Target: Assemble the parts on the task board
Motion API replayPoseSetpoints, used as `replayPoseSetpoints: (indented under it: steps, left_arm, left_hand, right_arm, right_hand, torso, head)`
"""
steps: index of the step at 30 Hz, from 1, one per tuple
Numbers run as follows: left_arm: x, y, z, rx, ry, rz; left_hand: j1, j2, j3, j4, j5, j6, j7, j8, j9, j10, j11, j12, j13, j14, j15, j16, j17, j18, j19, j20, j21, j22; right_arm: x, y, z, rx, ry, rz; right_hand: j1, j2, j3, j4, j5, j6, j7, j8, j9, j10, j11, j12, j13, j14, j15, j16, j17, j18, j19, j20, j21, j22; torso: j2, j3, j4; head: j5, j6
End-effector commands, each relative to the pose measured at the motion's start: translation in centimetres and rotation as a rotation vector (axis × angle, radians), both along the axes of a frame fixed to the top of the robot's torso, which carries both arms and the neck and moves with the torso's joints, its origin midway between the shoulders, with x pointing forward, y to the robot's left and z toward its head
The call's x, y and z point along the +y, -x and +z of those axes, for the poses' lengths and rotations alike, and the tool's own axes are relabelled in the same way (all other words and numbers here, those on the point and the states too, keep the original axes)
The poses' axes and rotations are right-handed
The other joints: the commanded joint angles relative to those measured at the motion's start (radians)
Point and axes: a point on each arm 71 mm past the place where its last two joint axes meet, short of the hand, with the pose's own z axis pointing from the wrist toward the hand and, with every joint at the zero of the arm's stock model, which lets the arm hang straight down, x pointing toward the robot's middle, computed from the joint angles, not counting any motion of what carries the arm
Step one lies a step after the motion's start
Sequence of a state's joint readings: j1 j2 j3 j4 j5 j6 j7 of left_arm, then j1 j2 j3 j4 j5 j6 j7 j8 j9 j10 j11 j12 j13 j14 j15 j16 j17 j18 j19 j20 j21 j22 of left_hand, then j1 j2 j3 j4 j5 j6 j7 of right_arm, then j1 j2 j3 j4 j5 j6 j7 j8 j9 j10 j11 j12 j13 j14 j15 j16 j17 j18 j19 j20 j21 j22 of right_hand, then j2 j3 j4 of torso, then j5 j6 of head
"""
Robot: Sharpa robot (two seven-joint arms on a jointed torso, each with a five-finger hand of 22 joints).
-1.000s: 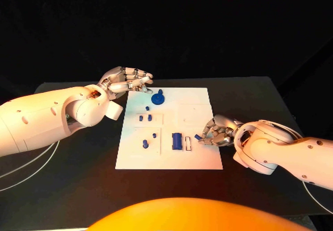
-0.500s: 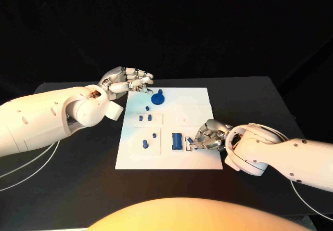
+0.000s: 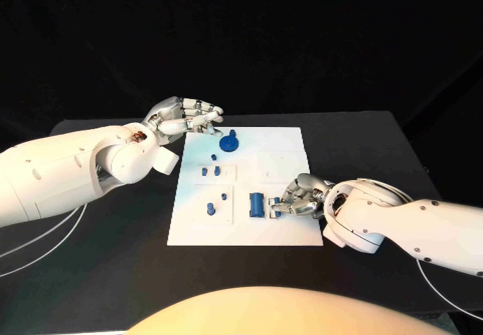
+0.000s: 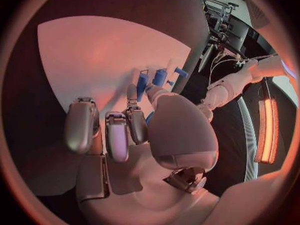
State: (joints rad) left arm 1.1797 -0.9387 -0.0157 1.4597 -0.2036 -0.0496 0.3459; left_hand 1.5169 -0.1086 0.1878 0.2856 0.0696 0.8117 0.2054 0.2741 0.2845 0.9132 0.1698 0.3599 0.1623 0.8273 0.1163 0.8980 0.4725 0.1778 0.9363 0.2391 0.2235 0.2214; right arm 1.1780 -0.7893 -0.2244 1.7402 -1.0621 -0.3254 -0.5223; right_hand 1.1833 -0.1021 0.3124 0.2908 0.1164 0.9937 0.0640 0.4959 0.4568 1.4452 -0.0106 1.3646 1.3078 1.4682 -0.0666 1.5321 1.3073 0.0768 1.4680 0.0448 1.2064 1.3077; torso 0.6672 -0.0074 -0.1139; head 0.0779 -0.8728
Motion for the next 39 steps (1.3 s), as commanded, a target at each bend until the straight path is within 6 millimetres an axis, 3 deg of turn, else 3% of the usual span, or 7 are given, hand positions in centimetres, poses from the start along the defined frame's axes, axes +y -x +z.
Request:
replayPoseSetpoints:
  steps: [1,13,23,30,37,39]
  left_arm:
    - [-0.3,0.1,0.1,-0.005,0.010,-0.020]
    - [-0.3,0.0,0.1,-0.005,0.009,-0.019]
    - [-0.2,0.0,0.1,-0.005,0.008,-0.018]
    - [-0.2,0.0,0.1,-0.005,0.007,-0.018]
    - [-0.2,0.0,0.1,-0.005,0.006,-0.016]
    - [-0.2,0.0,0.1,-0.006,0.006,-0.016]
  left_hand:
    - [0.007,0.002,0.006,-0.002,0.004,-0.008,0.022,0.006,-0.001,-0.008,0.000,0.004,-0.001,-0.005,0.001,0.005,-0.001,0.004,0.007,-0.001,-0.003,-0.001]
    - [0.007,0.002,0.006,-0.002,0.004,-0.008,0.022,0.006,-0.001,-0.008,0.000,0.004,-0.001,-0.005,0.001,0.005,-0.001,0.004,0.007,-0.001,-0.003,-0.001]
    - [0.009,0.000,0.008,-0.002,0.004,-0.009,0.023,0.006,-0.002,-0.008,0.000,0.004,-0.002,-0.006,0.001,0.006,-0.002,0.004,0.008,-0.001,-0.005,-0.002]
    - [0.009,0.000,0.008,-0.002,0.004,-0.009,0.023,0.006,-0.002,-0.008,0.000,0.004,-0.002,-0.006,0.001,0.006,-0.002,0.004,0.008,-0.001,-0.005,-0.002]
    - [0.009,0.000,0.008,-0.002,0.004,-0.009,0.023,0.006,-0.002,-0.008,0.000,0.004,-0.002,-0.006,0.001,0.006,-0.002,0.004,0.008,-0.001,-0.005,-0.002]
    - [0.009,0.000,0.008,-0.002,0.004,-0.009,0.023,0.006,-0.002,-0.008,0.000,0.004,-0.002,-0.006,0.001,0.006,-0.002,0.004,0.008,-0.001,-0.005,-0.002]
  right_arm:
    - [0.3,0.2,-0.1,0.015,-0.004,0.023]
    - [0.7,0.2,-0.1,0.021,-0.010,0.038]
    - [0.6,0.2,-0.2,0.031,-0.004,0.046]
    - [0.3,0.1,0.0,0.000,-0.015,0.035]
    - [-0.3,-0.1,1.0,-0.121,-0.087,0.042]
    - [-0.3,-0.2,1.2,-0.155,-0.096,0.053]
  right_hand:
    - [-0.009,0.002,0.006,-0.001,-0.006,0.001,0.004,-0.004,0.001,0.002,0.005,0.003,0.078,0.088,-0.002,0.006,0.195,-0.015,0.010,-0.004,0.002,0.181]
    - [-0.010,0.000,0.013,-0.007,-0.005,0.000,0.002,-0.003,0.002,0.002,0.004,0.004,0.079,0.088,-0.002,0.005,0.193,-0.014,0.009,-0.004,-0.002,0.180]
    - [0.011,-0.013,0.049,-0.035,-0.004,-0.005,-0.001,0.001,0.007,0.001,0.001,0.002,0.080,0.088,-0.004,0.005,0.193,-0.014,0.008,-0.006,-0.003,0.180]
    - [0.012,-0.015,0.054,-0.038,-0.005,-0.005,0.000,0.002,0.007,0.001,0.001,0.003,0.081,0.087,-0.004,0.004,0.192,-0.014,0.008,-0.006,-0.003,0.180]
    - [0.000,-0.048,0.067,-0.046,-0.006,-0.031,0.011,-0.009,0.005,-0.006,0.010,-0.008,0.074,0.086,0.002,0.002,0.188,-0.011,0.003,-0.003,-0.020,0.176]
    - [0.029,-0.063,0.084,-0.074,-0.005,-0.037,0.012,-0.013,0.005,-0.006,0.011,-0.006,0.076,0.087,0.003,0.002,0.188,-0.012,0.003,-0.001,-0.018,0.176]
  torso:
    - [0.000,0.0002,0.0001]
    - [0.000,-0.0009,0.0002]
    - [0.000,-0.0010,0.0002]
    - [-0.001,0.0002,-0.0001]
    - [-0.001,0.0009,-0.0003]
    - [0.000,0.0013,-0.0006]
  head:
    - [0.000,0.000]
    - [0.000,0.000]
    - [0.002,0.000]
    - [0.003,0.000]
    - [0.004,0.000]
    - [0.004,0.000]
